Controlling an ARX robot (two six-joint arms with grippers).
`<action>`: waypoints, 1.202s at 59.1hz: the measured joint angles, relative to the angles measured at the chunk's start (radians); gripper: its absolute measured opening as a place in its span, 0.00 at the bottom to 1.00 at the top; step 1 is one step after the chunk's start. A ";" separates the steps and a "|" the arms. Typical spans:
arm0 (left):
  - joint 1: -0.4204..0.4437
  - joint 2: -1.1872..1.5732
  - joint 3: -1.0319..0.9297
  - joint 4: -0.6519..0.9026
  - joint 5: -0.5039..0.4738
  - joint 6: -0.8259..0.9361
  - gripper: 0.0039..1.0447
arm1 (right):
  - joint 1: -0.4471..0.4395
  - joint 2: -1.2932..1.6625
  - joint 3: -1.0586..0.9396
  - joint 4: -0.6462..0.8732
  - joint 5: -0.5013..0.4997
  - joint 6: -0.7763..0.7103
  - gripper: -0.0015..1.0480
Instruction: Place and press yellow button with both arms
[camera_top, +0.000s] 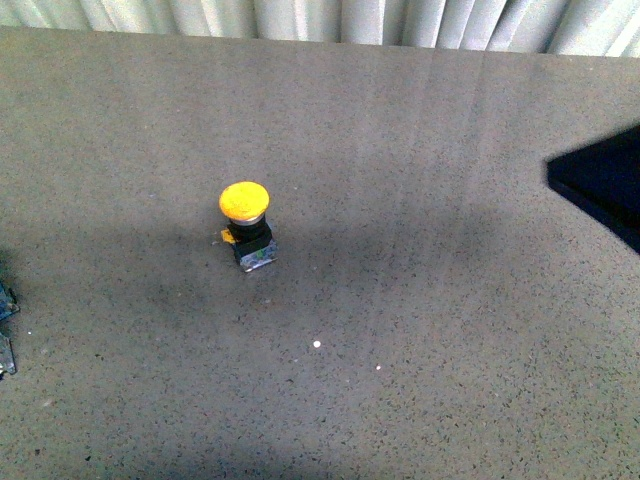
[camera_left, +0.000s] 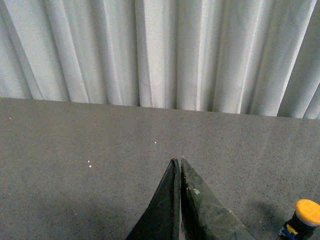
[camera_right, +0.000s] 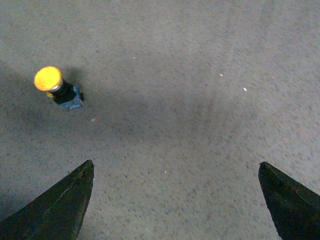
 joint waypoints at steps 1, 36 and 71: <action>0.000 -0.007 0.000 -0.008 0.000 0.000 0.01 | 0.013 0.039 0.023 0.006 0.001 0.000 0.91; 0.000 -0.293 0.000 -0.307 0.000 -0.001 0.01 | 0.190 0.727 0.562 -0.045 -0.018 0.092 0.08; 0.000 -0.296 0.000 -0.314 0.000 -0.002 0.01 | 0.226 0.867 0.652 -0.055 -0.094 0.167 0.01</action>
